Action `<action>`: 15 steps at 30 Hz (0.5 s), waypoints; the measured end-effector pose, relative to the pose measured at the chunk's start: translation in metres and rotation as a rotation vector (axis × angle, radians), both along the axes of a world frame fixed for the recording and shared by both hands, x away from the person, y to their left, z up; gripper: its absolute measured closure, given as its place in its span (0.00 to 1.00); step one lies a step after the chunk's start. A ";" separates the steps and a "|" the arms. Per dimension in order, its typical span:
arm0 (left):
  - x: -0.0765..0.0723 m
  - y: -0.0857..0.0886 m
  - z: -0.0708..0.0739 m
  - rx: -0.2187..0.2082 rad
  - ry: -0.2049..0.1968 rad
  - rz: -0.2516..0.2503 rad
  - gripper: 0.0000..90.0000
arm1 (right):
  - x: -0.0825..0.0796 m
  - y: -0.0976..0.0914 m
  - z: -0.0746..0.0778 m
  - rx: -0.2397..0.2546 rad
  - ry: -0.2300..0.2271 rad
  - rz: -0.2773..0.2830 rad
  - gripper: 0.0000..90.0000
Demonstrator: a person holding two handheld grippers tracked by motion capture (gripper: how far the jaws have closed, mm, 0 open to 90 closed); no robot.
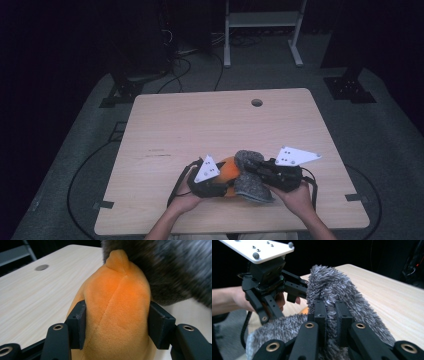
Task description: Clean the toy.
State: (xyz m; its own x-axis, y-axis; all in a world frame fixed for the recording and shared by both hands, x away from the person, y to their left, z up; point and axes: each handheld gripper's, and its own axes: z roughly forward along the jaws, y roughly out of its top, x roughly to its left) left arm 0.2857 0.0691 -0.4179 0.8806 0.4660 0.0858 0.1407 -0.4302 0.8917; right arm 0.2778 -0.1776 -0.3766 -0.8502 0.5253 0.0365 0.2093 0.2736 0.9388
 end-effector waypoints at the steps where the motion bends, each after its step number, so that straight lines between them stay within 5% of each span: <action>1: -0.001 -0.002 -0.001 0.017 -0.007 -0.007 0.44 | 0.001 0.002 -0.003 -0.025 0.005 -0.001 0.90; 5: 0.006 0.002 -0.009 -0.028 0.006 -0.047 0.24 | 0.007 -0.007 -0.015 -0.032 0.060 0.000 0.90; 7: 0.012 0.008 -0.012 -0.051 0.047 -0.049 0.14 | 0.007 -0.012 -0.016 -0.033 0.068 -0.013 0.90; 11: 0.019 0.012 -0.022 -0.064 0.103 -0.069 0.14 | 0.010 -0.018 -0.018 -0.028 0.078 -0.003 0.90; 15: 0.015 0.009 -0.024 -0.075 0.080 -0.045 0.27 | 0.016 -0.025 -0.024 -0.032 0.092 -0.030 0.90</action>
